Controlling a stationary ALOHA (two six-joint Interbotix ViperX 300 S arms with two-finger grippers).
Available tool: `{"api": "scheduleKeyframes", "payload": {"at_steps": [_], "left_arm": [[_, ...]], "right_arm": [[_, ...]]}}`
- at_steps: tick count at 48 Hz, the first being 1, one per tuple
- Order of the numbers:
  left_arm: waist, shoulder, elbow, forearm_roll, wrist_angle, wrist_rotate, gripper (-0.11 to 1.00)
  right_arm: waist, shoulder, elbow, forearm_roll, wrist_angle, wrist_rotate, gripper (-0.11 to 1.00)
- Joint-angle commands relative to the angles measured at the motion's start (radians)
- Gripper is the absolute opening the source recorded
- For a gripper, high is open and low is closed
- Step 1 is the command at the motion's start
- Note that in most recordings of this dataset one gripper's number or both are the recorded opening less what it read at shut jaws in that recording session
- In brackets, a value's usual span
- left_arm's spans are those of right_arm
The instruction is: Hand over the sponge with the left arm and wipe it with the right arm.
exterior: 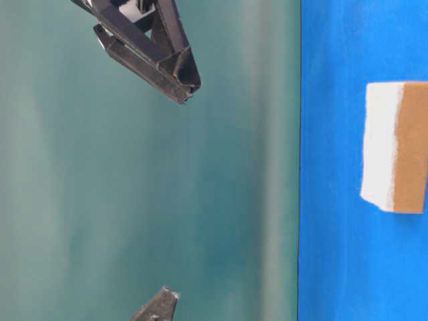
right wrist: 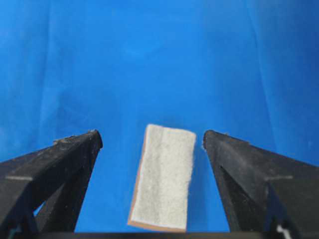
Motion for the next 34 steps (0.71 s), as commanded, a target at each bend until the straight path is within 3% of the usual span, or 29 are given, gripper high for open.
{"api": "scheduleKeyframes", "payload": {"at_steps": [1, 19, 34], "left_arm": [[-0.003, -0.003, -0.015, 0.002, -0.006, 0.0, 0.87], [-0.002, -0.012, -0.012, 0.002, -0.006, -0.003, 0.87], [-0.002, -0.201, 0.049, 0.002, 0.066, -0.003, 0.87]], "right_arm": [[0.003, -0.014, -0.011, -0.003, -0.011, 0.002, 0.74], [0.003, -0.017, -0.005, -0.003, -0.017, 0.008, 0.74], [0.003, -0.192, 0.077, 0.0, 0.034, 0.017, 0.74]]}}
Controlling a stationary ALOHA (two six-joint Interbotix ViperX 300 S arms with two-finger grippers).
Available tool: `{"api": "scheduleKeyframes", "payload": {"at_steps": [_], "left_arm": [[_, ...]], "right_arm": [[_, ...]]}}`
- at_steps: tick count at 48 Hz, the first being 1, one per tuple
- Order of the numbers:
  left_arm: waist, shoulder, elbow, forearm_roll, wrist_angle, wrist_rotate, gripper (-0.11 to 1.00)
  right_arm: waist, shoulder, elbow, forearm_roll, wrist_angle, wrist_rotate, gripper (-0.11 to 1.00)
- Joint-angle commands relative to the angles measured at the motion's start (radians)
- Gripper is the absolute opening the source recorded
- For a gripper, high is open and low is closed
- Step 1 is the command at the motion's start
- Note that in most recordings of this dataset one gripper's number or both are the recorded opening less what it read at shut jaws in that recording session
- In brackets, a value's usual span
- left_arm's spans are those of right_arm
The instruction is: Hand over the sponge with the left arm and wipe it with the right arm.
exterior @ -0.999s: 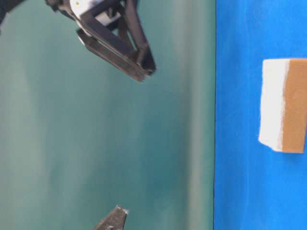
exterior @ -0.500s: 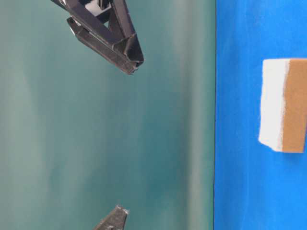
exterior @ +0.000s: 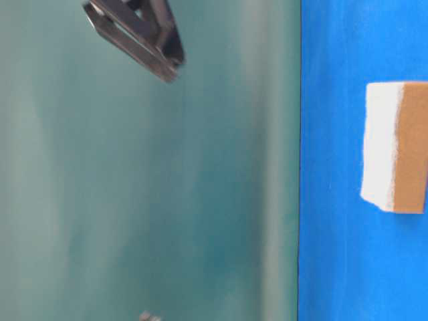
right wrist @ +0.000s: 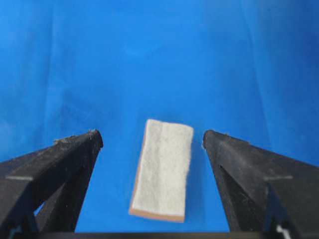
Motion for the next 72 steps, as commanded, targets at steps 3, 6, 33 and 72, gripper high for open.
{"api": "scheduleKeyframes", "payload": {"at_steps": [3, 6, 33, 72], "left_arm": [[-0.003, -0.109, 0.017, 0.002, 0.032, 0.0, 0.87], [-0.002, -0.16, 0.023, 0.0, 0.066, 0.0, 0.87], [-0.002, -0.572, 0.201, 0.002, 0.296, -0.006, 0.87], [-0.002, -0.778, 0.385, -0.003, 0.265, -0.026, 0.86]], "right_arm": [[0.002, -0.11, 0.026, 0.0, 0.02, 0.002, 0.74], [0.002, -0.16, 0.041, 0.0, 0.048, -0.002, 0.74], [0.002, -0.615, 0.334, 0.06, 0.149, 0.015, 0.74], [0.0, -0.698, 0.531, 0.149, -0.043, 0.021, 0.74]]}}
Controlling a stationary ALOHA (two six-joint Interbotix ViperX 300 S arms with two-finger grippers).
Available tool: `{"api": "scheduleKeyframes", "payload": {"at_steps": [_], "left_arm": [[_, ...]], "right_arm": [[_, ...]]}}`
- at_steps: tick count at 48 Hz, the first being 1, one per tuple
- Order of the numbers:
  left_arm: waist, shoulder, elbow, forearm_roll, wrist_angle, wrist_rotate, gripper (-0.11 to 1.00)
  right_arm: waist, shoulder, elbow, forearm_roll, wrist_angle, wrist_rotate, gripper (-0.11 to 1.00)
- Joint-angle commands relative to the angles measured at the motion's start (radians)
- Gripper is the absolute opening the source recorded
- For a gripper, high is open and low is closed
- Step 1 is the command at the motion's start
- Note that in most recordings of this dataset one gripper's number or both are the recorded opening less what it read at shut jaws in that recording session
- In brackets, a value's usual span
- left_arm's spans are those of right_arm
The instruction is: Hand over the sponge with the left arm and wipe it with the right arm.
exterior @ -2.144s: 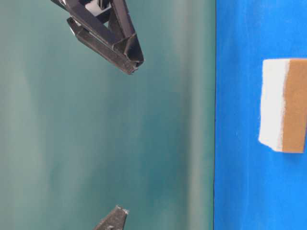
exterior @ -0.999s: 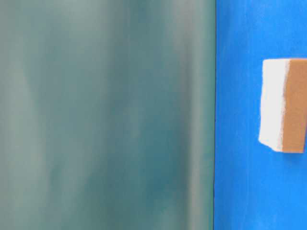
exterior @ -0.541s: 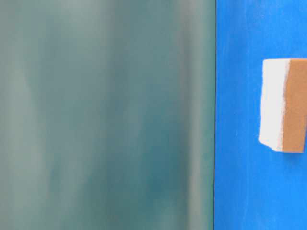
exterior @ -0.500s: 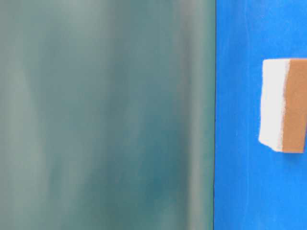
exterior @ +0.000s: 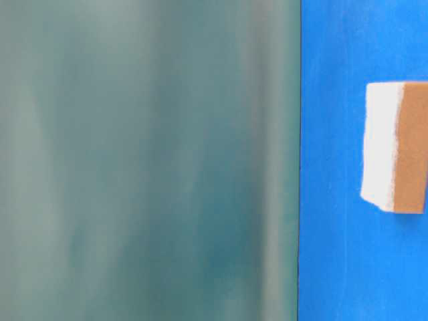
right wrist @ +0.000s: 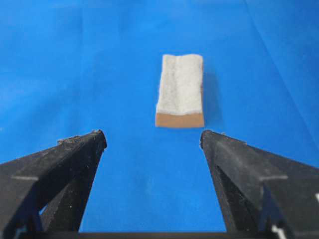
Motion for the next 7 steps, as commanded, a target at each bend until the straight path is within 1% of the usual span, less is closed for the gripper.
{"api": "scheduleKeyframes", "payload": {"at_steps": [1, 7], "left_arm": [[0.0, 0.009, -0.011, -0.002, -0.006, 0.002, 0.86], [0.0, 0.009, -0.009, -0.002, -0.006, 0.0, 0.86]], "right_arm": [[0.0, 0.006, -0.017, 0.002, -0.003, 0.002, 0.74], [0.002, 0.006, -0.015, 0.002, -0.005, 0.002, 0.74]]}}
